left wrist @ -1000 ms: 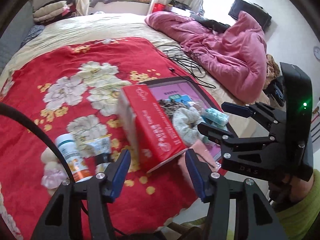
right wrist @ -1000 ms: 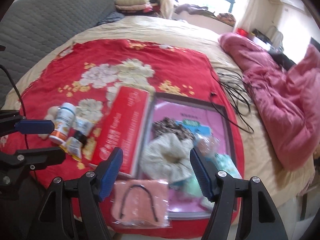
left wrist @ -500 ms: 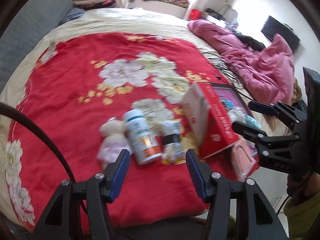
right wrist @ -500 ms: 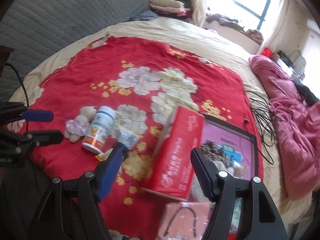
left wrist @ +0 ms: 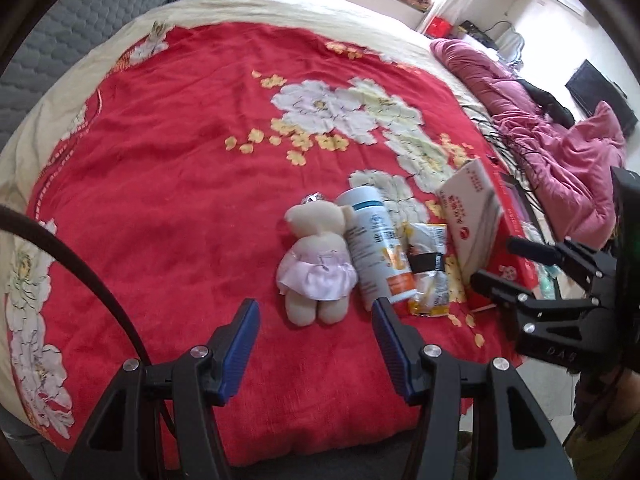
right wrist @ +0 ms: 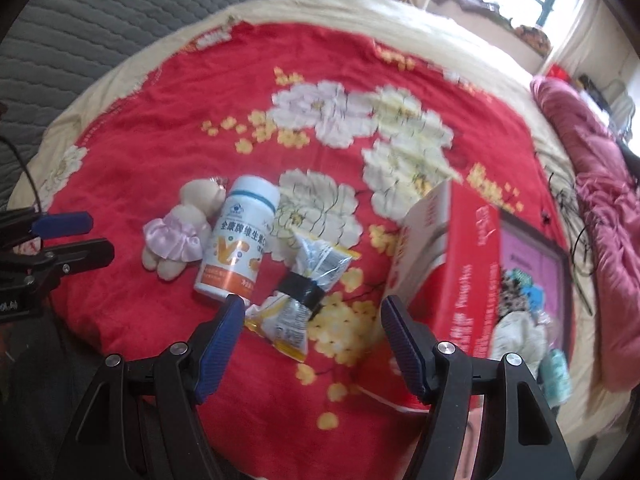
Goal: Organize soft objects
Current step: 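Grasp the plush bear with left tool while right tool grasps the yellow snack packet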
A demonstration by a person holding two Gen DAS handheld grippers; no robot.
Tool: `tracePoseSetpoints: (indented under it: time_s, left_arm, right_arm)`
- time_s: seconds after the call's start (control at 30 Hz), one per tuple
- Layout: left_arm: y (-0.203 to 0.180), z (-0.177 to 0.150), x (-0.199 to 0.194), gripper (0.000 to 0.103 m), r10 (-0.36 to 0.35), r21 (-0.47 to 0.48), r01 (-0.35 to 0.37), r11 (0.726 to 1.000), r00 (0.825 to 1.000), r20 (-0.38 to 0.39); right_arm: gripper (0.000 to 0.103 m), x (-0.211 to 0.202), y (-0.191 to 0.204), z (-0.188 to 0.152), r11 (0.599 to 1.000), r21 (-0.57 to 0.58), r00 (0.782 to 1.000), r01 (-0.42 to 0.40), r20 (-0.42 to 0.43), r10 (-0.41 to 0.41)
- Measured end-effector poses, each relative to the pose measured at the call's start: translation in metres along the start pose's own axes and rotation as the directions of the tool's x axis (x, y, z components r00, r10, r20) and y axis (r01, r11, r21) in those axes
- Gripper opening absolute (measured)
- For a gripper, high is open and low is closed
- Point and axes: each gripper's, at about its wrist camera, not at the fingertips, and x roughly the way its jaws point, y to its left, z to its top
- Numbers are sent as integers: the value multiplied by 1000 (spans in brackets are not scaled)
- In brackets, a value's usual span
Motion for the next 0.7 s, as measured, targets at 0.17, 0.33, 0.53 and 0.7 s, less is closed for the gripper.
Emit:
tracePoseSetpoints:
  time_s: [0.17,0.33,0.53,0.7]
  left_arm:
    - [6,12,32,58,2,-26,-3,1000,998,-60]
    - [6,22,52,58,1,-29,-4,1000,996,-88]
    - [7,31,67,58,6,-32,-10,999,994,-109]
    - [6,34,76,58,-2,-28,-2,1000,992,-125]
  right_arm:
    - [72,31,0,5,998,52,996,43,-84,-38]
    - [72,47,-8,11,993,104,992,46,-121,-34]
    - [72,65,-8,21,993,114,987,38,-161,-19]
    - [67,82,-5,26,993,116,981,23,-195,1]
